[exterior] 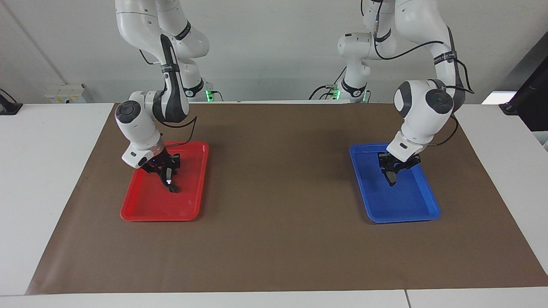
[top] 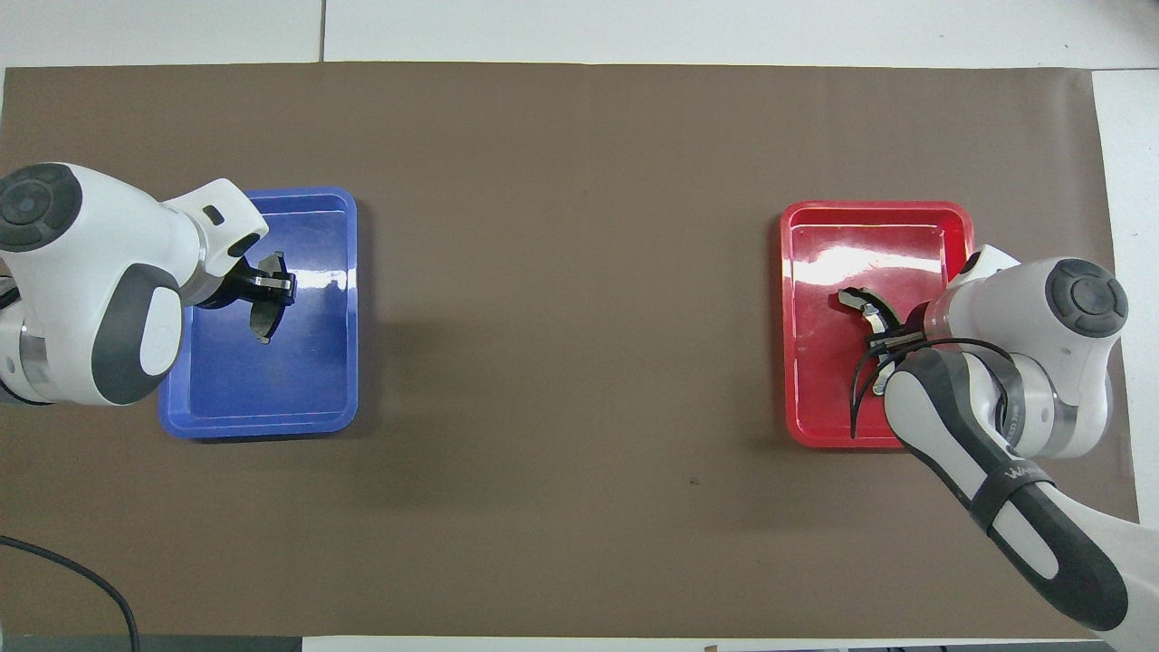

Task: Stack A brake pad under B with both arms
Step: 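Set the dark pad down with the left gripper while the right gripper lifts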

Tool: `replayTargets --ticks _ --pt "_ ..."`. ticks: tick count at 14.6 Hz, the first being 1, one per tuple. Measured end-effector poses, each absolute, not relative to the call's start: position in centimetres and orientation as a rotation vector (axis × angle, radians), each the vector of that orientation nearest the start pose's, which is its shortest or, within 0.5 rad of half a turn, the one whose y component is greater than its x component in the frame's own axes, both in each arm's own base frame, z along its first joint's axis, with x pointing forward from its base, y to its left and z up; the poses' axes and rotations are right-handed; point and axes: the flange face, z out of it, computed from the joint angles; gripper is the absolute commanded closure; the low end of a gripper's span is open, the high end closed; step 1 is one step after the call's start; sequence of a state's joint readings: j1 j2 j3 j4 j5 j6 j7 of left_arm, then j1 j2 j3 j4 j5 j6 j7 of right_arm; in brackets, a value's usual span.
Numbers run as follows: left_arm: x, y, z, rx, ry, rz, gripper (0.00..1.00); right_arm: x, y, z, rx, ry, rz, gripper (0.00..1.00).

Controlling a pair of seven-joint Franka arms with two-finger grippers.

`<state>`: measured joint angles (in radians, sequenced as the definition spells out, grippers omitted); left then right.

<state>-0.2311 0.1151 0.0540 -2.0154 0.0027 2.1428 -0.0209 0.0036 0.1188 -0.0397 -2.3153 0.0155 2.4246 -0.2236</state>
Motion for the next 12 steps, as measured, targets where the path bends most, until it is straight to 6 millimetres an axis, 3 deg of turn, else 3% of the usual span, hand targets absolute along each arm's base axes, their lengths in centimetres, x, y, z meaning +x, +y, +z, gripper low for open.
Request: replayTargets --ticks 3,6,10,12 --pt "55.5 -16.9 40.0 -3.137 0.143 -0.046 0.86 52.3 -1.9 29.7 -3.131 -0.187 -0.008 1.0" --pt "53.5 -24.4 39.3 -3.155 0.054 -0.092 0.87 53.4 -1.6 31.8 -3.135 0.001 -0.017 1.0" --pt "51.8 -32.8 37.2 -3.173 -0.003 -0.125 0.87 54.8 -0.7 35.3 -3.132 0.037 0.006 1.0" --pt "51.7 -36.7 35.1 -3.176 0.008 -0.131 0.87 55.2 0.9 36.1 -3.134 -0.015 0.004 1.0"
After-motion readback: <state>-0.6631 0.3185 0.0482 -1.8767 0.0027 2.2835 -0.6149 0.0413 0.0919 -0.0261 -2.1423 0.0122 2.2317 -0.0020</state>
